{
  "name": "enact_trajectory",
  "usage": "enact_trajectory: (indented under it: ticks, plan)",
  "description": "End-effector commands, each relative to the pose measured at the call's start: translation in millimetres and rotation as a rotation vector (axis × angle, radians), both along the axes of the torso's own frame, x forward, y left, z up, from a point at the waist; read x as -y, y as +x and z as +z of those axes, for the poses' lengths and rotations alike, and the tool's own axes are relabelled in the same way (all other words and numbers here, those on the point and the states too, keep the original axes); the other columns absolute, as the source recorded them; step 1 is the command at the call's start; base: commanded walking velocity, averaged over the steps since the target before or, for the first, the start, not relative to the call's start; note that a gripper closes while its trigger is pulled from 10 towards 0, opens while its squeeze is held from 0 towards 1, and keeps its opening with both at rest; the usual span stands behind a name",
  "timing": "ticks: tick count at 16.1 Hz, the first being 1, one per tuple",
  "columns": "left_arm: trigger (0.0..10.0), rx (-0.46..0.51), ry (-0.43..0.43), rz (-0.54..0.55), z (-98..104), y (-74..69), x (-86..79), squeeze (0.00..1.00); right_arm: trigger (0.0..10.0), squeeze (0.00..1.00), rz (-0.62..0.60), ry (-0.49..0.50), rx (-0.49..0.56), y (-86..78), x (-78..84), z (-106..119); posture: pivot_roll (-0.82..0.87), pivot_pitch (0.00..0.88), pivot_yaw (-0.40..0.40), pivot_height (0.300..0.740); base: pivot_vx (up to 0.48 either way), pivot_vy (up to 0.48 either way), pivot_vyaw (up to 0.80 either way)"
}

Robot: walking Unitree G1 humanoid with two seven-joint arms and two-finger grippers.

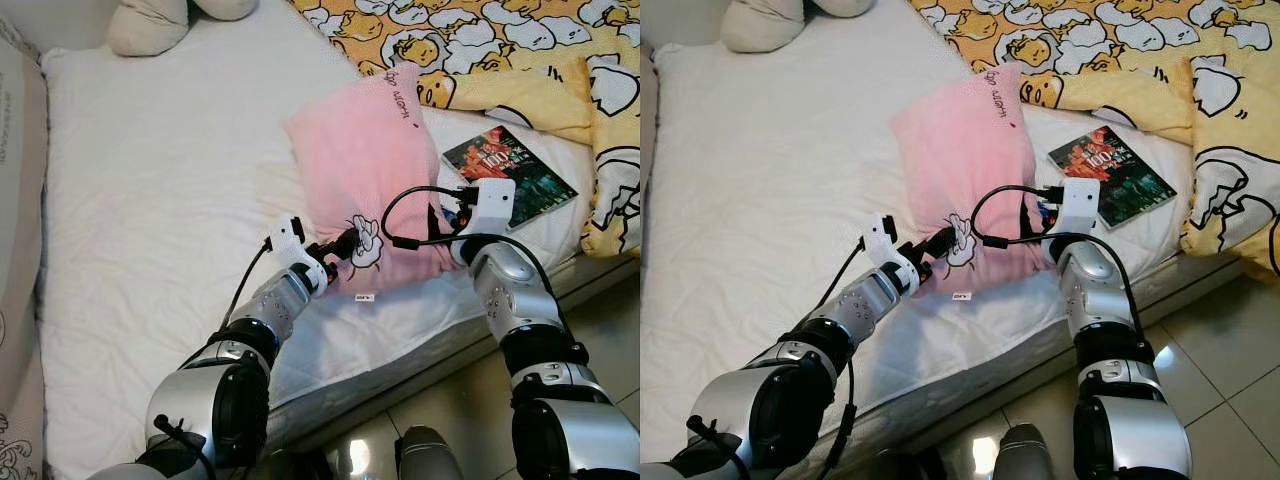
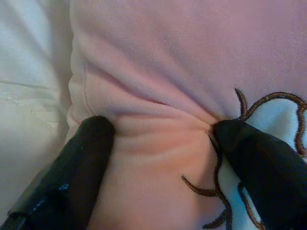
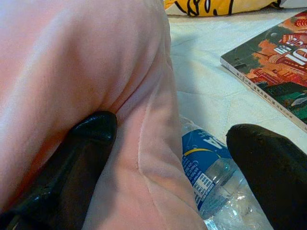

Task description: Clean up the room

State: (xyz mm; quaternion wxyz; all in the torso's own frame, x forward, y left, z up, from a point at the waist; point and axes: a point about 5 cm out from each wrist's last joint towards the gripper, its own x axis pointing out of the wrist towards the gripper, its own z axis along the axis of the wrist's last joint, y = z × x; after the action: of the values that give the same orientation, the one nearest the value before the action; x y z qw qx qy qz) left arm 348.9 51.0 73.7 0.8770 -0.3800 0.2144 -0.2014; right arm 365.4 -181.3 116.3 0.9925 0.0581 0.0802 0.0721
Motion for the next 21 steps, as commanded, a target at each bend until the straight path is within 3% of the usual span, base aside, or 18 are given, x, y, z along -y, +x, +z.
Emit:
enact_trajectory:
  ticks: [1, 2, 3, 6, 9, 14, 17, 21]
  plan:
    - [0.9, -0.006, -0.061, -0.107, 0.6, -10.8, 32.8, 0.00, 10.0, 0.00, 0.044, 0.005, -0.040, 0.5, -17.1, -7.0, -0.28, 0.169, 0.192, 0.740, 0.000, 0.000, 0.00]
    - [0.0, 0.001, -0.081, -0.101, 1.9, -10.4, 33.1, 0.00, 2.9, 0.00, 0.040, 0.010, -0.042, 0.5, -17.3, -7.5, -0.28, 0.169, 0.192, 0.740, 0.000, 0.000, 0.00]
    - [0.0, 0.004, -0.098, -0.102, 2.3, -10.8, 34.0, 0.00, 0.0, 0.00, 0.057, 0.026, -0.038, -0.3, -20.3, -7.6, -0.27, 0.172, 0.191, 0.740, 0.000, 0.000, 0.00]
    - [0.0, -0.066, -0.340, 0.014, 4.3, -9.8, 32.9, 0.00, 0.0, 0.00, 0.067, 0.099, -0.046, -1.7, -23.7, -7.9, -0.28, 0.175, 0.187, 0.740, 0.000, 0.000, 0.00]
    - [0.0, -0.034, -0.301, -0.081, 0.1, -21.6, 51.3, 0.00, 0.0, 0.00, 0.089, 0.095, -0.051, -3.6, -25.8, -10.2, -0.28, 0.179, 0.185, 0.740, 0.000, 0.000, 0.00]
    - [0.0, 0.053, -0.214, -0.174, -1.4, -26.4, 54.3, 0.00, 0.0, 0.00, 0.110, 0.080, -0.062, -6.9, -26.7, -15.7, -0.27, 0.170, 0.187, 0.740, 0.000, 0.000, 0.00]
    - [0.0, 0.001, -0.253, -0.140, -8.7, -27.9, 45.9, 0.00, 0.0, 0.00, 0.130, 0.099, -0.074, -9.4, -31.3, -19.3, -0.26, 0.151, 0.184, 0.740, 0.000, 0.000, 0.00]
    - [0.0, -0.031, -0.279, -0.135, -14.6, -33.3, 47.7, 0.00, 0.0, 0.00, 0.134, 0.120, -0.109, -15.2, -33.9, -30.1, -0.26, 0.143, 0.180, 0.740, 0.000, 0.000, 0.00]
